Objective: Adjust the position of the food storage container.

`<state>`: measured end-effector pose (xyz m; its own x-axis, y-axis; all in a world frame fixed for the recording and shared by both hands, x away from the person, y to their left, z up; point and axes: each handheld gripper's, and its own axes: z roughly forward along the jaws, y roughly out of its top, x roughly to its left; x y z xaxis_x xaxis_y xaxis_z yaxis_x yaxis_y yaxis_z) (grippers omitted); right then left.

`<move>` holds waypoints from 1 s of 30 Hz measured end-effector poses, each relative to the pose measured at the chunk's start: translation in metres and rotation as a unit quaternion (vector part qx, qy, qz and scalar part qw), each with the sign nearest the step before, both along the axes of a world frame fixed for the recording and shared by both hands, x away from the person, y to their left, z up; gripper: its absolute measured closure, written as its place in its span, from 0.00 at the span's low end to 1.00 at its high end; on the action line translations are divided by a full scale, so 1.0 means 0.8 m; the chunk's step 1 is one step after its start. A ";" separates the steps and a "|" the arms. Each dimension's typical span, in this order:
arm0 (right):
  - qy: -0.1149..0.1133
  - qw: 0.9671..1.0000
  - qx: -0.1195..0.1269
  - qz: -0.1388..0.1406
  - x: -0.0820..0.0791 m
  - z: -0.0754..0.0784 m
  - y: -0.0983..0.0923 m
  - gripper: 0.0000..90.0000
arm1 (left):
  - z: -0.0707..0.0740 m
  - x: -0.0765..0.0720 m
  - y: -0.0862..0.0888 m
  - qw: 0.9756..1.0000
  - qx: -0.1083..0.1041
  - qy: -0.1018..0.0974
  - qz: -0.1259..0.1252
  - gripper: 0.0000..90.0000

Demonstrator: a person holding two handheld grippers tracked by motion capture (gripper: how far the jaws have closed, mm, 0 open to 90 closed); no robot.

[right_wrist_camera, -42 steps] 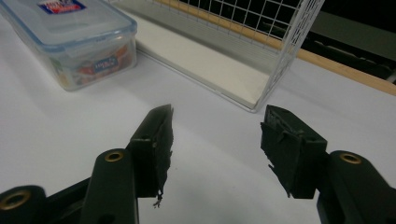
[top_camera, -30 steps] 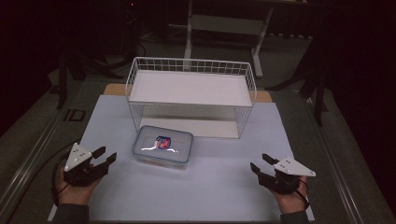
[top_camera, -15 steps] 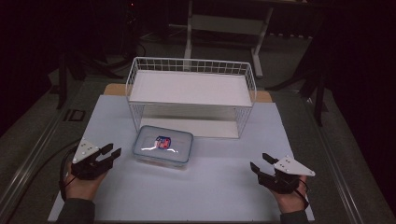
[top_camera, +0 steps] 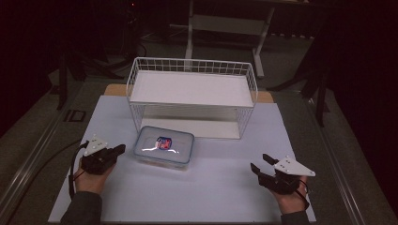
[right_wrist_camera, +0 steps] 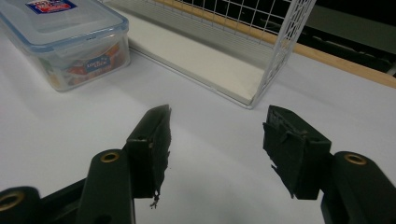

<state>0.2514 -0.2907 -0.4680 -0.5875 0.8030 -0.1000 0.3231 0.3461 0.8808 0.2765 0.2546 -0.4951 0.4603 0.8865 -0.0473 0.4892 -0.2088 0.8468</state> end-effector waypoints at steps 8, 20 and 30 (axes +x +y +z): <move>0.000 1.000 0.005 -0.002 0.000 0.000 -0.002 0.46 | -0.010 0.025 -0.011 1.000 0.008 0.008 0.002 0.99; 0.001 1.000 0.008 -0.002 0.000 0.000 -0.003 0.46 | -0.018 0.041 -0.012 1.000 -0.010 0.004 0.016 0.99; 0.003 1.000 0.007 0.000 0.000 0.000 -0.002 0.47 | -0.024 0.049 -0.012 0.999 -0.031 0.006 0.015 0.99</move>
